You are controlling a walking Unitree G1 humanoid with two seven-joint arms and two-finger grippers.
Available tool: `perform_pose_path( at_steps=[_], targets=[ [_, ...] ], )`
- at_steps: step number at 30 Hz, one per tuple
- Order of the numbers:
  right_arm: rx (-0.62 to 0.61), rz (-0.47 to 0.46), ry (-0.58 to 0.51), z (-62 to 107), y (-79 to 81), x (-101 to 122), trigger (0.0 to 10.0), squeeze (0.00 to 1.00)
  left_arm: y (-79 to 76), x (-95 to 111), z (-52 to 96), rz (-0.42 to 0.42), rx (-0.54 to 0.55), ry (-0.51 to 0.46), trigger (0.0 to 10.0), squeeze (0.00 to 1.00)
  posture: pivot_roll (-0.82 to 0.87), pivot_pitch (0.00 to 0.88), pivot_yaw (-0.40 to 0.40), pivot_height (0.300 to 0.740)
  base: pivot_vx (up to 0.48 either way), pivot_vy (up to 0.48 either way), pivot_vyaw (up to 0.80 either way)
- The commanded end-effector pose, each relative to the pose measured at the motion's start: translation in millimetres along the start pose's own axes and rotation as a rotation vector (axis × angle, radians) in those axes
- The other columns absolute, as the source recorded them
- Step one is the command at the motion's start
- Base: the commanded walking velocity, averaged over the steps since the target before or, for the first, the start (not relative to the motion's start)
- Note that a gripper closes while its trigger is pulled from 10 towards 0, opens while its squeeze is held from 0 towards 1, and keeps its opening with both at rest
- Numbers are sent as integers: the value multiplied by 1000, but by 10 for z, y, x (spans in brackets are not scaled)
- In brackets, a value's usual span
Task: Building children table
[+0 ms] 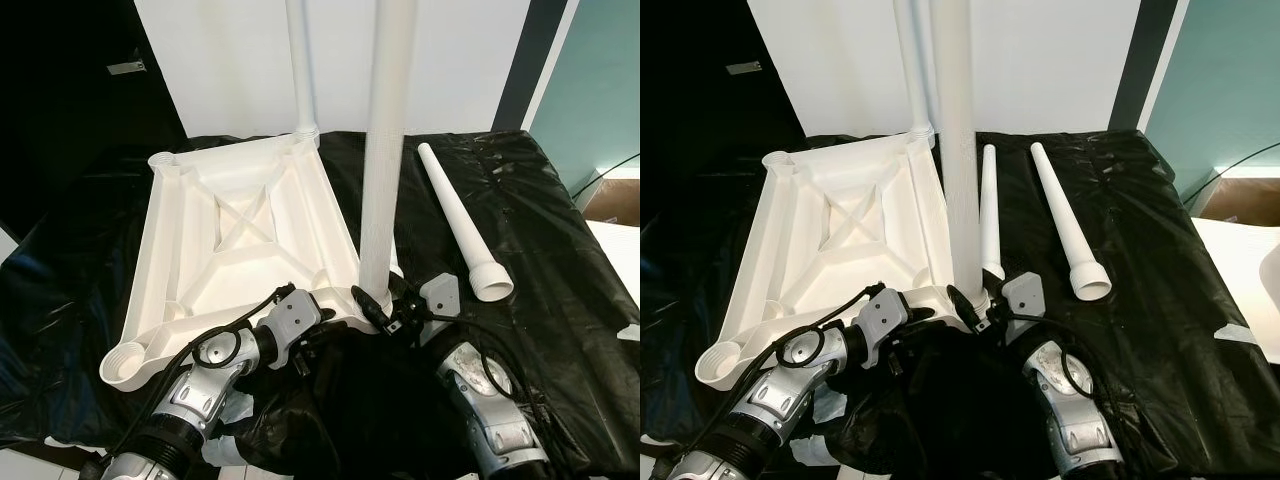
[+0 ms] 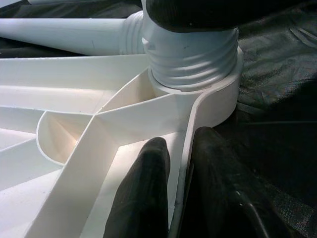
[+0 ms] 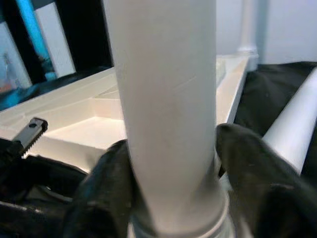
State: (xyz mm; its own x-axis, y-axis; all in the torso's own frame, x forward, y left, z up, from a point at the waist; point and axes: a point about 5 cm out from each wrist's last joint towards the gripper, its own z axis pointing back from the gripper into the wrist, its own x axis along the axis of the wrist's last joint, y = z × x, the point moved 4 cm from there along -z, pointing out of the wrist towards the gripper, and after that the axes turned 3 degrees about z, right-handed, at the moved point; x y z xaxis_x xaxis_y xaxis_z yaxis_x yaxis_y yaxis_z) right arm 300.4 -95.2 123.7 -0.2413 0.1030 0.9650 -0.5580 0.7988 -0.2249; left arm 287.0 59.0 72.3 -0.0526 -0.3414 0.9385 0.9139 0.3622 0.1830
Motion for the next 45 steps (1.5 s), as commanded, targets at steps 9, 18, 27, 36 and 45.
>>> perform_pose_path(
  at_steps=[9,18,27,36,45],
  targets=[
    [192,45,68,-86,-517,93,10000,0,-311,-326,17,52,-142,118,10000,0,49,0,78,740,0,0,0],
    [413,45,125,-65,-466,75,0,0,-297,-332,19,54,-132,117,10000,0,51,0,80,740,0,0,0],
    [168,-72,78,13,-265,-101,0,0,-281,-308,-13,49,-130,111,10000,0,43,0,76,740,0,0,0],
    [-317,-82,51,201,-422,-173,0,0,-290,-305,-19,48,-135,110,10000,0,39,0,81,740,0,0,0],
    [-386,-45,86,262,-412,-197,5176,0,-298,-308,-15,44,-145,112,10000,0,40,0,90,740,0,0,0]
  ],
)
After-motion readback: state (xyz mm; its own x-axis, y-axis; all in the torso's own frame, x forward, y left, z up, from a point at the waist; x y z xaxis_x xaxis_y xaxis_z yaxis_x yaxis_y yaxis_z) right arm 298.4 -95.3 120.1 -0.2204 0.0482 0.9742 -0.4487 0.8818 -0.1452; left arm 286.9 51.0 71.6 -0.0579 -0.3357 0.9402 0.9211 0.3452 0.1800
